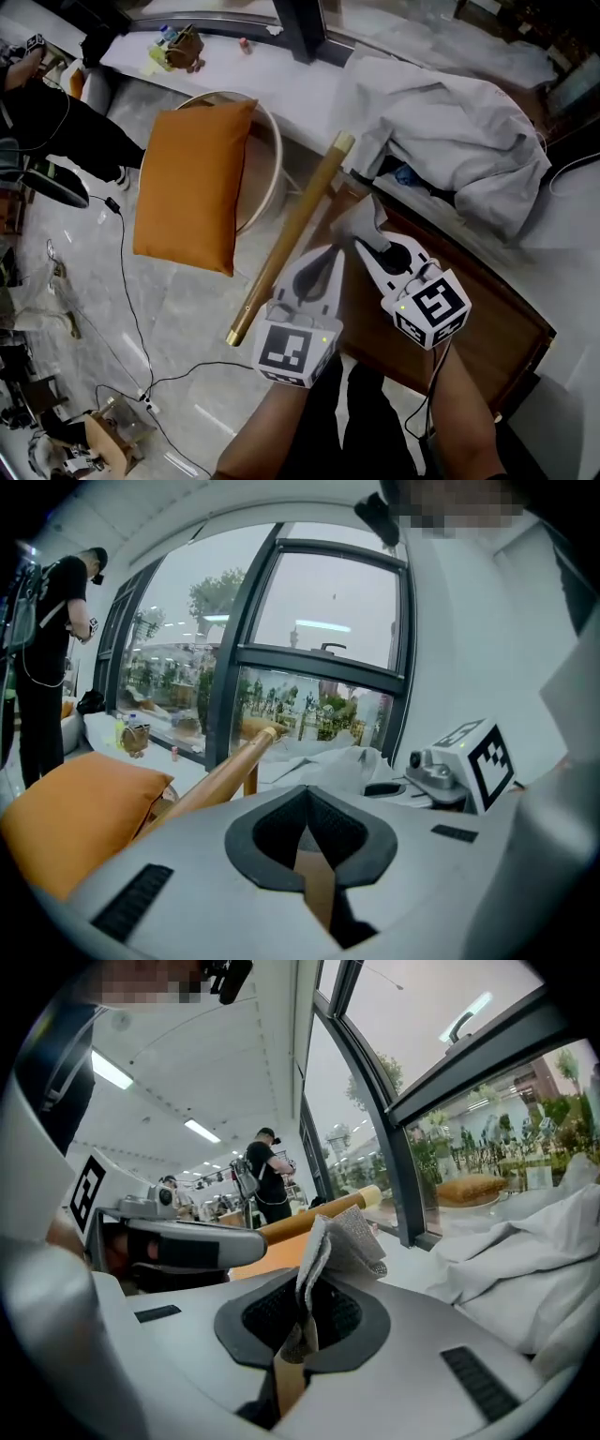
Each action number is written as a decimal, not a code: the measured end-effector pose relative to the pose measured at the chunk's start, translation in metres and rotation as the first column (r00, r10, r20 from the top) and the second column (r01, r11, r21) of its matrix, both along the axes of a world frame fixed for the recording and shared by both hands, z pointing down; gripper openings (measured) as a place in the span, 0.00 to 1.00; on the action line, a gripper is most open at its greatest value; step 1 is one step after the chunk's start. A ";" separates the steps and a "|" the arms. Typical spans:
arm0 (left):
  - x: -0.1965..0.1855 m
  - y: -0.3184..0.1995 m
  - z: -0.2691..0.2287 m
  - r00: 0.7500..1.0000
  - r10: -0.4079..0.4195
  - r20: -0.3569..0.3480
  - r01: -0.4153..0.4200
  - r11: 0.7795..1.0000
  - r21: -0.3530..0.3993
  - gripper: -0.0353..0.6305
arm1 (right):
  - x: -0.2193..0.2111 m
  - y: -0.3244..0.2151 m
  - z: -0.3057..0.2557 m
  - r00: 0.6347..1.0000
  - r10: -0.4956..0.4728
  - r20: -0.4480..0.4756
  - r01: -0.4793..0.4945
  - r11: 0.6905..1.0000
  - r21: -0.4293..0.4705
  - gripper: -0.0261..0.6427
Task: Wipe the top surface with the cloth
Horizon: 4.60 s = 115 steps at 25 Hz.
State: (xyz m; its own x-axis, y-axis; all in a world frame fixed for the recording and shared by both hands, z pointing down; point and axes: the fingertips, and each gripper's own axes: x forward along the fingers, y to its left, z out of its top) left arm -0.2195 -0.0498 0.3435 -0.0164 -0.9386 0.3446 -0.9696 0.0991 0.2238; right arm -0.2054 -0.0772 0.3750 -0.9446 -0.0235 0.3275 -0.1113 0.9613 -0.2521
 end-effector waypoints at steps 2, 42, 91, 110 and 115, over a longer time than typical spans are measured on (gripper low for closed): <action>-0.003 -0.002 -0.002 1.000 0.003 -0.006 -0.003 1.000 0.005 0.07 | -0.008 -0.003 0.006 1.000 -0.003 0.000 0.003 1.000 -0.003 0.08; 0.242 -0.055 0.065 0.874 0.470 -0.122 -0.484 0.864 -0.137 0.07 | 0.290 -0.048 0.062 0.756 0.536 -0.376 -0.596 0.801 -0.057 0.08; 0.161 -0.048 -0.010 0.941 0.324 -0.099 -0.325 0.946 0.012 0.07 | 0.223 -0.044 -0.030 0.780 0.597 -0.185 -0.612 0.790 -0.030 0.08; 0.016 0.002 -0.019 0.990 0.107 -0.095 -0.107 0.994 0.002 0.07 | -0.013 0.010 0.033 0.959 0.229 -0.167 -0.258 0.949 -0.181 0.08; 0.016 0.004 -0.012 0.989 0.115 -0.096 -0.117 0.993 -0.013 0.07 | -0.016 0.014 0.053 0.949 0.218 -0.230 -0.270 0.935 -0.229 0.08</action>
